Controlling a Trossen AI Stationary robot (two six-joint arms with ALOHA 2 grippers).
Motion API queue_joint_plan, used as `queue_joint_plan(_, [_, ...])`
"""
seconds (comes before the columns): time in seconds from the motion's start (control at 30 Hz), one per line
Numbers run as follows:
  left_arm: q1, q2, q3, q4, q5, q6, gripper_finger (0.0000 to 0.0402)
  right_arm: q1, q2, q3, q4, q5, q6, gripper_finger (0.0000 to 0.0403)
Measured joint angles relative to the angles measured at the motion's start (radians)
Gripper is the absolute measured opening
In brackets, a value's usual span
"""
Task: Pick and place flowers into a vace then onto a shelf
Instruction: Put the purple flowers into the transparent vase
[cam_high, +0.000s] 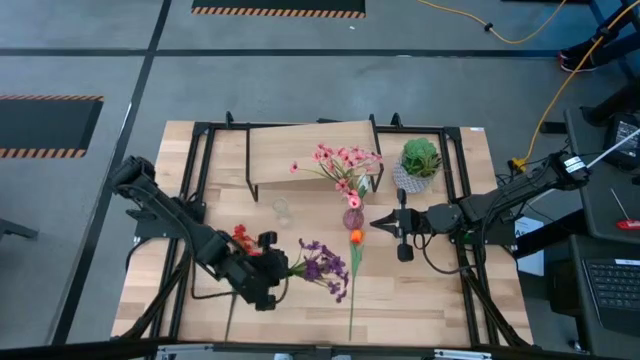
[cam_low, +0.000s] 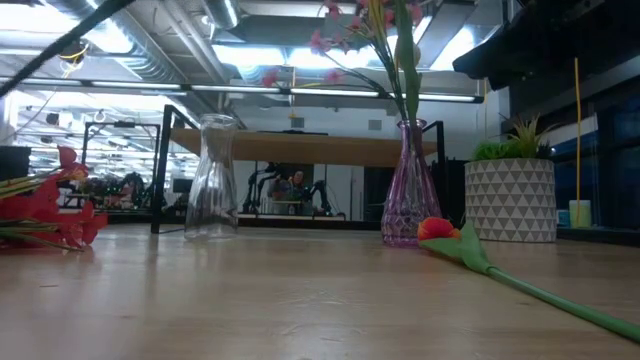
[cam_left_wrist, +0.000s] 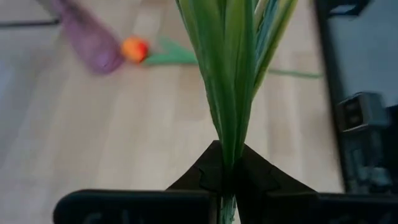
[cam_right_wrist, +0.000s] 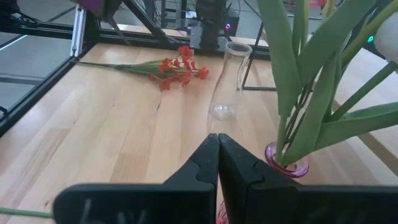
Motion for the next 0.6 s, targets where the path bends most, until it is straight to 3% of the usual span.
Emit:
queue_joint_plan(0.33, [0.052, -0.209, -0.340, 0.468, 0.036, 0.242, 0.0017, 0.000, 0.000, 0.000, 0.004, 0.000, 0.002, 0.0013])
queue_joint_plan(0.6, [0.111, -0.305, -0.516, 0.630, 0.072, 0.268, 0.0017, 0.000, 0.000, 0.000, 0.038, 0.000, -0.001, 0.0013])
